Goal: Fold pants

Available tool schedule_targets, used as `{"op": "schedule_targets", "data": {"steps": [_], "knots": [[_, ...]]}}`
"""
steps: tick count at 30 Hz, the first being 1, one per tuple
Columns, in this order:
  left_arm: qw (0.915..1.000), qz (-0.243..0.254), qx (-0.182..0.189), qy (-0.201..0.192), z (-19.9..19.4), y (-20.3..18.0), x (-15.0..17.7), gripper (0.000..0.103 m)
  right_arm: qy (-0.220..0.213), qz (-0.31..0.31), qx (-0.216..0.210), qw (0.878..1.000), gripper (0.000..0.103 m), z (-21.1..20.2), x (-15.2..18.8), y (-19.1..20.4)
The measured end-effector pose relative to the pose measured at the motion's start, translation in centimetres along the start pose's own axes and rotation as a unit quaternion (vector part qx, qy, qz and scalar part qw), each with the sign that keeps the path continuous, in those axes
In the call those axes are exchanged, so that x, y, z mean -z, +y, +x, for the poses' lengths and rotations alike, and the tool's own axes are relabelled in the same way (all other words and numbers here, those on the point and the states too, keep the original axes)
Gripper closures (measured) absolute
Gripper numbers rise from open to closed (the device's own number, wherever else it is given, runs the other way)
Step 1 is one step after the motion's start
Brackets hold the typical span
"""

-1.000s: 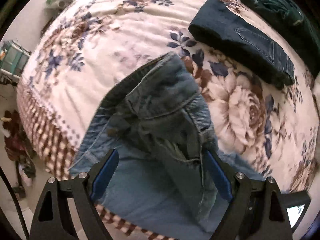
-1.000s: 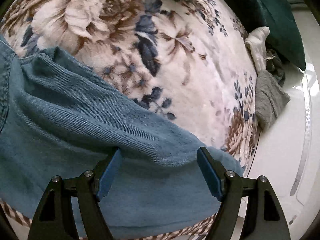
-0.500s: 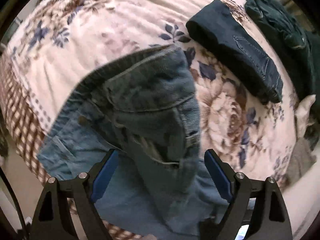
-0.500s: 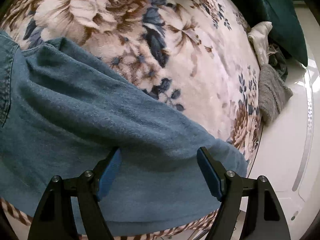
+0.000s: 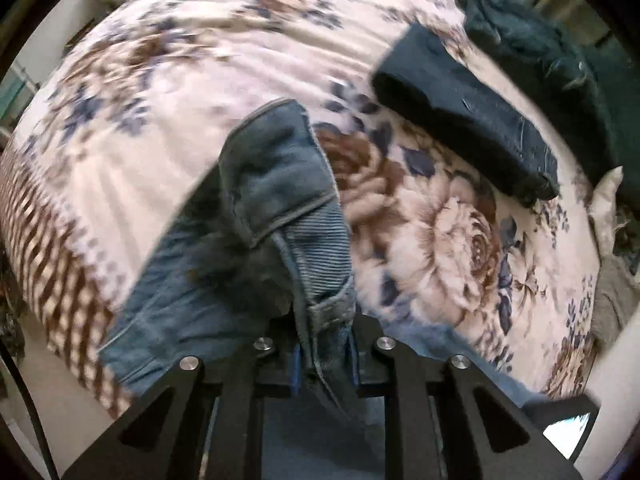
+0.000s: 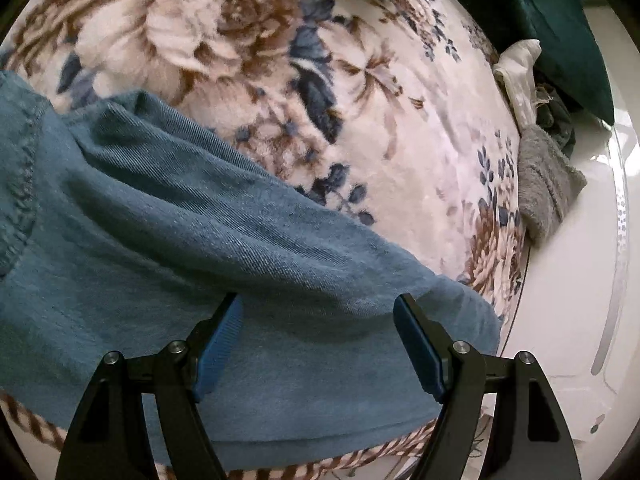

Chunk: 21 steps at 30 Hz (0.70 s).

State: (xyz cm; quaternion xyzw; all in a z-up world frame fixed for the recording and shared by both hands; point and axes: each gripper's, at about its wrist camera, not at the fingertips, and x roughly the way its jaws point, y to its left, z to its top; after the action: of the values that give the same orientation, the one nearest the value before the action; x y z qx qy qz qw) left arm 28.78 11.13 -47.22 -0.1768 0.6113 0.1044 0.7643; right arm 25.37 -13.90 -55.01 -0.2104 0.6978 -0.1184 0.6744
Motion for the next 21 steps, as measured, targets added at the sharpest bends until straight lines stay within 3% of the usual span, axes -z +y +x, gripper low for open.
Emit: {"op": "schedule_targets", "data": {"steps": [5, 9, 14, 16, 17, 19, 21], "knots": [[0.9961, -0.081, -0.009, 0.033, -0.3, 8.6, 4.2, 0.085, -0.014, 0.032, -0.064, 0.997, 0.024, -2.5, 0.2, 0.4], [0.9832, -0.160, -0.007, 0.087, 3.5, 13.9, 7.1, 0.077, -0.016, 0.039, -0.117, 0.992, 0.024, -3.4, 0.6, 1.6], [0.9666, -0.232, 0.068, 0.085, 2.7, 16.9, 9.2, 0.073, 0.012, 0.086, -0.209, 0.974, 0.024, -3.0, 1.7, 0.6], [0.9656, -0.239, 0.071, 0.073, 2.5, 17.6, 9.0, 0.069, 0.040, 0.120, -0.261, 0.957, 0.024, -2.0, 2.6, -0.4], [0.9655, -0.240, 0.071, 0.071, 2.6, 17.9, 8.9, 0.064, 0.062, 0.152, -0.300, 0.940, 0.024, -1.2, 3.5, -1.3], [0.9641, -0.247, 0.065, 0.071, 3.4, 18.4, 8.1, 0.064, 0.095, 0.196, -0.336, 0.916, 0.024, 0.2, 5.1, -2.3], [0.9680, -0.234, 0.058, 0.068, 4.1, 18.2, 6.8, 0.064, 0.130, 0.250, -0.365, 0.887, 0.024, 1.8, 7.5, -3.4]]}}
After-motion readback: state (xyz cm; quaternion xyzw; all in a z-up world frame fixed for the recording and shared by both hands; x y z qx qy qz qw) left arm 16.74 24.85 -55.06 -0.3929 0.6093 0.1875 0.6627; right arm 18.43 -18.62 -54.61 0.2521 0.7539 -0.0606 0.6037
